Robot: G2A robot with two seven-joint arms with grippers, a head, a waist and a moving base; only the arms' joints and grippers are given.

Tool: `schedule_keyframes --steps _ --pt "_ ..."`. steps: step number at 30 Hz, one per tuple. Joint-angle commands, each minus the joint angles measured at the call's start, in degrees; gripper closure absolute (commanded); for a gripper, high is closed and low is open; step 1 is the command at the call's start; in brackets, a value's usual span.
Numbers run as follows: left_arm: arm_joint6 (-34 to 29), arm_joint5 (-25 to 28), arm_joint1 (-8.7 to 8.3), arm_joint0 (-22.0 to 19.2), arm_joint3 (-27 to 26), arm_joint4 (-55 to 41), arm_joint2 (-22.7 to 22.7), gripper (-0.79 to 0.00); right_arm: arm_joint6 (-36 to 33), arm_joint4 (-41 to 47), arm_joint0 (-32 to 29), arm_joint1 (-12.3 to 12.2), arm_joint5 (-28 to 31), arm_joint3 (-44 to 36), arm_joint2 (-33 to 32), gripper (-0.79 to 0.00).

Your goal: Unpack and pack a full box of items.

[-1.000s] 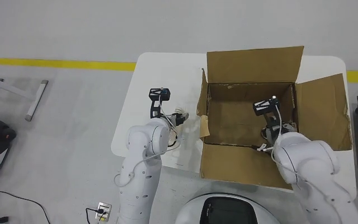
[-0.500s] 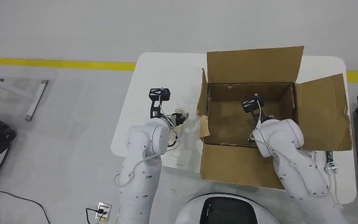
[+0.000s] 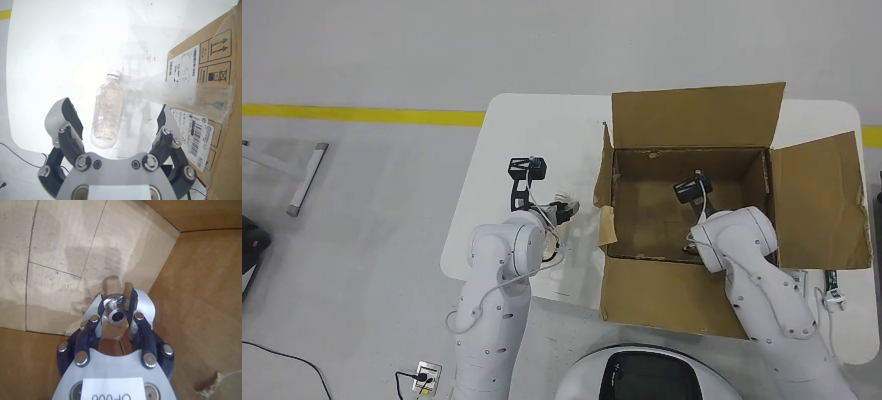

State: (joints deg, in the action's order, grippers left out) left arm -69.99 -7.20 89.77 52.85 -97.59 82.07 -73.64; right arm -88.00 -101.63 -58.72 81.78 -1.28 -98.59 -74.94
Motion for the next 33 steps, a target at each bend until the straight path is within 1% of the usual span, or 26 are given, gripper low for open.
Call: schedule_keyframes --steps 1,9,15,22,25,26,27,28,33 --pt "0.0 0.0 0.0 0.0 0.0 0.0 0.0 -0.785 0.0 0.29 -0.53 0.31 0.62 -0.86 -0.71 -0.317" --pt "0.0 0.0 0.0 0.0 0.0 0.0 0.0 -0.785 0.0 -0.39 -1.95 1.53 1.72 -1.63 -2.96 -0.317" --pt "0.0 0.0 0.0 0.0 0.0 0.0 0.0 -0.785 0.0 -0.94 -1.94 2.51 1.85 -0.25 -3.71 -0.339" --pt "0.0 0.0 0.0 0.0 0.0 0.0 0.0 -0.785 0.0 -1.09 -1.88 3.57 2.33 0.93 -4.42 -0.314" --pt "0.0 0.0 0.0 0.0 0.0 0.0 0.0 -0.785 0.0 -0.96 -1.8 3.99 2.3 0.82 -4.86 -0.194" --pt "0.0 0.0 0.0 0.0 0.0 0.0 0.0 -0.785 0.0 -0.7 -1.73 4.13 2.49 0.61 -4.92 -0.142" --pt "0.0 0.0 0.0 0.0 0.0 0.0 0.0 -0.785 0.0 -0.69 -1.71 4.25 2.55 0.48 -5.07 -0.062" --pt "0.0 0.0 0.0 0.0 0.0 0.0 0.0 -0.785 0.0 -0.65 -1.67 4.37 2.62 0.31 -5.18 -0.009" --pt "0.0 0.0 0.0 0.0 0.0 0.0 0.0 -0.785 0.0 2.18 -1.06 5.0 3.5 -1.31 -5.41 0.0"
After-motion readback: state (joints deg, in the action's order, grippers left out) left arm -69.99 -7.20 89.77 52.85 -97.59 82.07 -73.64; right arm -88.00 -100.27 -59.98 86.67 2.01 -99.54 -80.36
